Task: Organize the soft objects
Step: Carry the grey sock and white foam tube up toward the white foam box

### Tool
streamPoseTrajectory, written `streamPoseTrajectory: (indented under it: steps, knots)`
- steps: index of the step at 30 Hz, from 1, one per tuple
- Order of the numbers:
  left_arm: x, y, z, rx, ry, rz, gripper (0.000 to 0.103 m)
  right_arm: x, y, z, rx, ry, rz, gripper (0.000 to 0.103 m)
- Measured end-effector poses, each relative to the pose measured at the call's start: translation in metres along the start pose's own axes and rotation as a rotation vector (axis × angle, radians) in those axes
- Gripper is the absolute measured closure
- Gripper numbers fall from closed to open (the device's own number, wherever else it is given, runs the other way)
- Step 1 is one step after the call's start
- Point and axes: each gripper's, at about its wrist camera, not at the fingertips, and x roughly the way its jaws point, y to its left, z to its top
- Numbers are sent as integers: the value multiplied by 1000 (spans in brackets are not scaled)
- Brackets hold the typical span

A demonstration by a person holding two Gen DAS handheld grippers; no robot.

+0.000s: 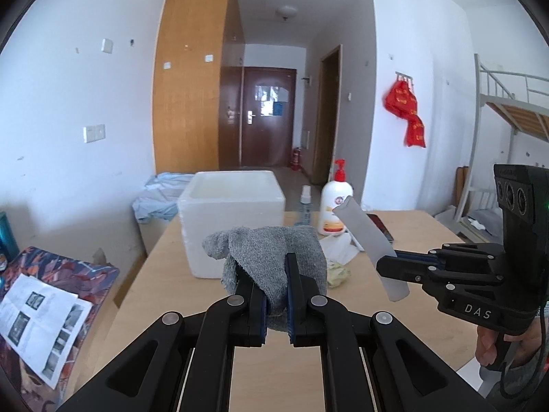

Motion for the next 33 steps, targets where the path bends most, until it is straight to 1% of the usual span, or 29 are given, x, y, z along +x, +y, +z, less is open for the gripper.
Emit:
streamPoseTrajectory:
  steps: [7,17,26,33]
  knots:
    - [-5,9,1,-19,-10,29,95,10,8,4,-13,14,3,92]
    - [5,15,10,-31,-14,48,95,22,5,17,4,19,2,92]
    - [23,19,28,-23,-13,56,95,41,-1,41,-2,24,-33,92]
    - [41,27,46,-26,-17,61,95,56,-11,62,-7,29,-45,92]
